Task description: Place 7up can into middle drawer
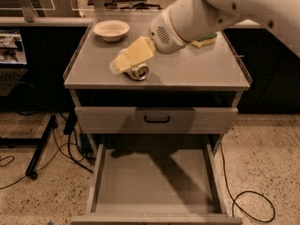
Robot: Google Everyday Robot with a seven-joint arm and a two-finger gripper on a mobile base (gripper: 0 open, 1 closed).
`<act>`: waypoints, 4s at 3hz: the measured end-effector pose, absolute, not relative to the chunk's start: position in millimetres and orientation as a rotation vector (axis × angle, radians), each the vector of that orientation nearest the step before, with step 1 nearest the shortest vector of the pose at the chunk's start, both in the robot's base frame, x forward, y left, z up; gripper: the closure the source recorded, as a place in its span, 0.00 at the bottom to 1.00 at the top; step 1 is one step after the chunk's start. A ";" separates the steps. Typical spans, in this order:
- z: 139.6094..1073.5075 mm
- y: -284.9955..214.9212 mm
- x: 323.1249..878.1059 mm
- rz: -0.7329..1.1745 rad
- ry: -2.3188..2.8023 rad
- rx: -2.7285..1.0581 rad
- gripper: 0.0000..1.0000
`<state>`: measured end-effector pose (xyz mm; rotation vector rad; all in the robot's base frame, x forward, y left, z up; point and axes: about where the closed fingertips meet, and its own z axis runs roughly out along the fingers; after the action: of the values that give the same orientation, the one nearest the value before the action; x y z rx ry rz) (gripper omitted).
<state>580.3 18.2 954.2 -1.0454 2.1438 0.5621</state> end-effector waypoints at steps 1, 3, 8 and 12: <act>953.2 20.6 578.9 0.561 2.144 -1.045 0.00; 931.1 36.2 596.9 0.557 2.165 -0.996 0.00; 871.9 97.8 666.9 0.518 2.207 -0.995 0.00; 831.1 85.6 691.2 0.440 2.308 -0.977 0.18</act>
Offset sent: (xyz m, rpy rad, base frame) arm -0.0041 -0.0053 -0.0093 -0.0027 0.0039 -0.0404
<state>691.2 85.6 831.1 -0.9775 2.3084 0.4396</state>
